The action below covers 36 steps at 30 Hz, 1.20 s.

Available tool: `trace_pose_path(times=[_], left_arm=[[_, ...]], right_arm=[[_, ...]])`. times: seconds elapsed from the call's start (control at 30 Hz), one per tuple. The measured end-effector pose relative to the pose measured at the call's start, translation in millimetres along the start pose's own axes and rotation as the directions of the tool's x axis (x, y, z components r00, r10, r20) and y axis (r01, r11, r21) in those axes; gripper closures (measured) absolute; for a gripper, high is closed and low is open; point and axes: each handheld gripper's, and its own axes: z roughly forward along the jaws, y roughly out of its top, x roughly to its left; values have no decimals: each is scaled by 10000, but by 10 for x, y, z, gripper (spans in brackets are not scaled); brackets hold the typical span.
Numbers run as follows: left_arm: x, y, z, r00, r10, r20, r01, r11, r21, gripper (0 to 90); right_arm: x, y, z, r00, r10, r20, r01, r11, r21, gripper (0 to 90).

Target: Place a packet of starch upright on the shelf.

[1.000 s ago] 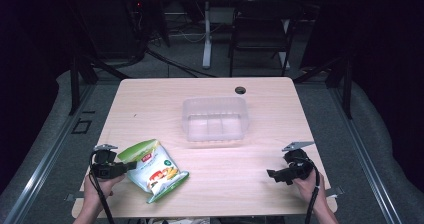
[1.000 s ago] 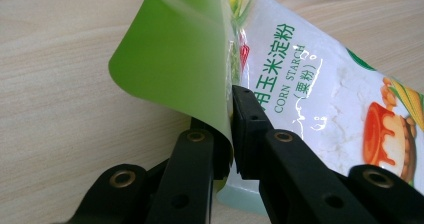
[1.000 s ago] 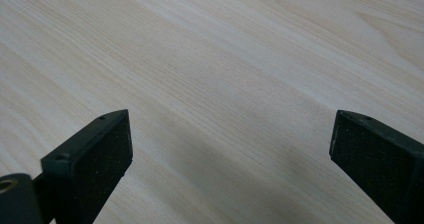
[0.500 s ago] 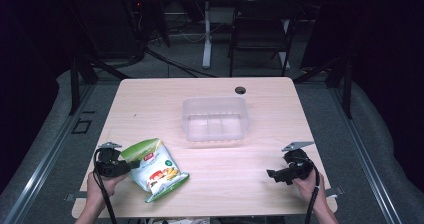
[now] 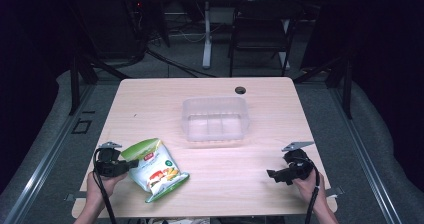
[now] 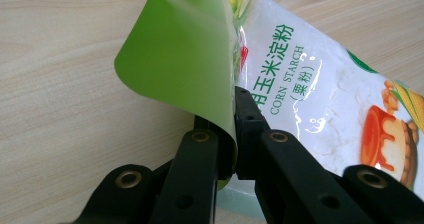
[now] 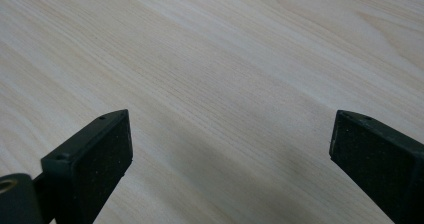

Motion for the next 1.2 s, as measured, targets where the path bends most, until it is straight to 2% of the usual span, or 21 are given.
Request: trace_pose_path(times=[0.27,0.4,0.53,0.67,0.87,1.0,1.2], left_arm=[[-11,-2,-29,9998,93,146,-88,9994,-321,892],[-13,2,-52,9996,192,228,-185,9993,-328,892],[-12,0,-78,9993,162,328,-147,9988,-461,892],[-9,1,-108,9988,22,488,17,9967,-814,891],[-46,10,-137,9991,205,368,-171,9956,-921,893],[-44,9,-172,9992,91,393,-41,9923,-1240,893],[-31,9,-215,9998,91,200,-63,9909,-1342,894]], right_arm=[[-1,-1,0,10000,-4,21,4,10000,13,30],[-4,-1,-5,10000,-60,55,59,10000,65,31],[-10,1,-10,9999,-119,23,118,9998,135,31],[-6,-2,-5,10000,-51,54,50,10000,54,30],[-5,-3,-3,10000,-9,13,9,10000,9,31],[-4,-3,-1,10000,21,-4,-21,10000,-19,31],[-4,-4,-1,10000,28,-6,-28,10000,-24,31]])
